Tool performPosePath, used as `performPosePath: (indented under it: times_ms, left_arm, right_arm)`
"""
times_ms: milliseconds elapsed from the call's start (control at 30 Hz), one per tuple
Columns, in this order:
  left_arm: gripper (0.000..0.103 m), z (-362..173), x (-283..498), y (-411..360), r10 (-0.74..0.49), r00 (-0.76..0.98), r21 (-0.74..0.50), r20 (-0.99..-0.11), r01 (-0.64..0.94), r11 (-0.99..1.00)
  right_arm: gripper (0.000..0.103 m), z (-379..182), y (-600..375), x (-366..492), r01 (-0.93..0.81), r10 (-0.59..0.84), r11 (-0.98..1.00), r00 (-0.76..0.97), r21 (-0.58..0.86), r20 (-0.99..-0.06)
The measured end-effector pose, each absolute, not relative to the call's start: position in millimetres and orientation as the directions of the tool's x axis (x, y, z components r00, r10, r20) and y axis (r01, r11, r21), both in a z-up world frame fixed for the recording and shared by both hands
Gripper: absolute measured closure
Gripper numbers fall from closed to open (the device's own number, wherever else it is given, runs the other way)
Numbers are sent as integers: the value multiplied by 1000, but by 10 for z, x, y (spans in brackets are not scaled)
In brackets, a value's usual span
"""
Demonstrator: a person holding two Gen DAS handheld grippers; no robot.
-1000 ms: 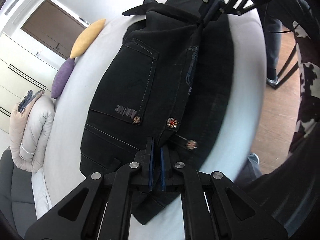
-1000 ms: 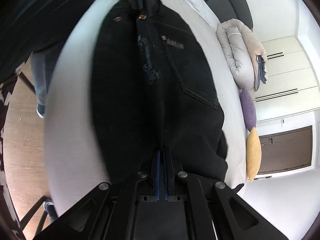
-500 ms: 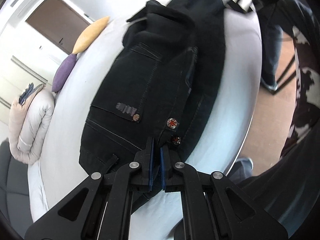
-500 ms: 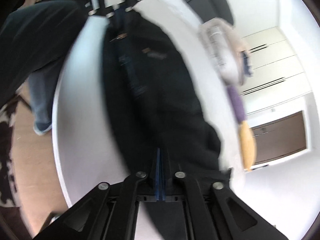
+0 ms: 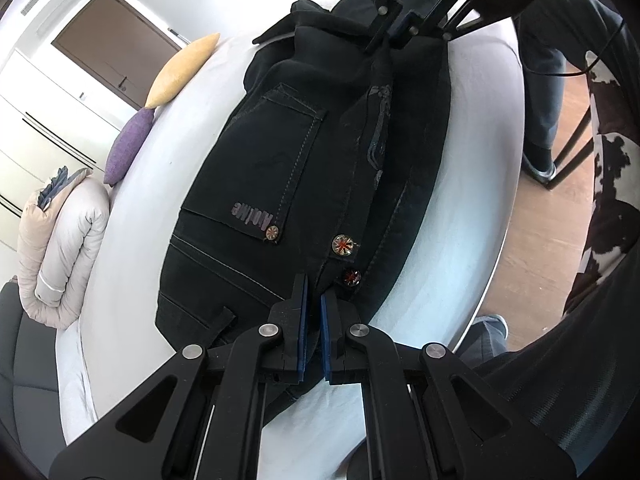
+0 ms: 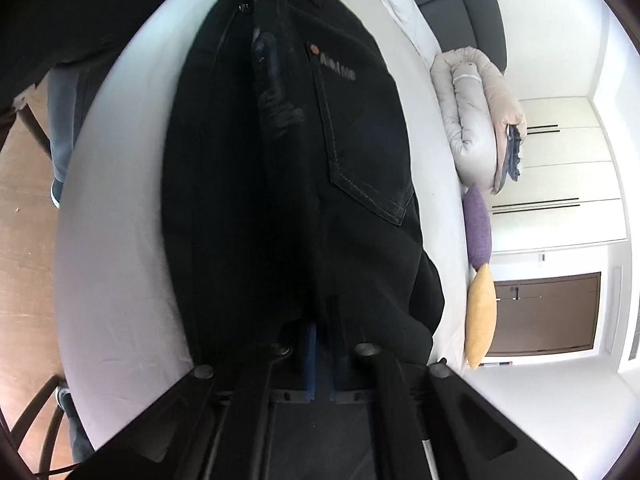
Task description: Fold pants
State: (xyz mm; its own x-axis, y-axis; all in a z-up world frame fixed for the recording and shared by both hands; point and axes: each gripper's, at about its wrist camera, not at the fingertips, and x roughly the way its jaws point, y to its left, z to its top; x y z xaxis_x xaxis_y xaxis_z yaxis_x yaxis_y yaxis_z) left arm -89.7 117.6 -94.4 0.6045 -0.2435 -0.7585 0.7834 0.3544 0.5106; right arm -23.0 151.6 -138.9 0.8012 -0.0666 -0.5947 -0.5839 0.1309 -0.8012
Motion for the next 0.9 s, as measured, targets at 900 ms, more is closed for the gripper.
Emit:
performPosePath:
  times_ms: [900]
  left_arm:
    - [78,-720,-782,1450,-1,496,461,-868,808,367]
  right_arm:
    - [96,-1582,1632,-659,-574,-119,221,787,-789,-606]
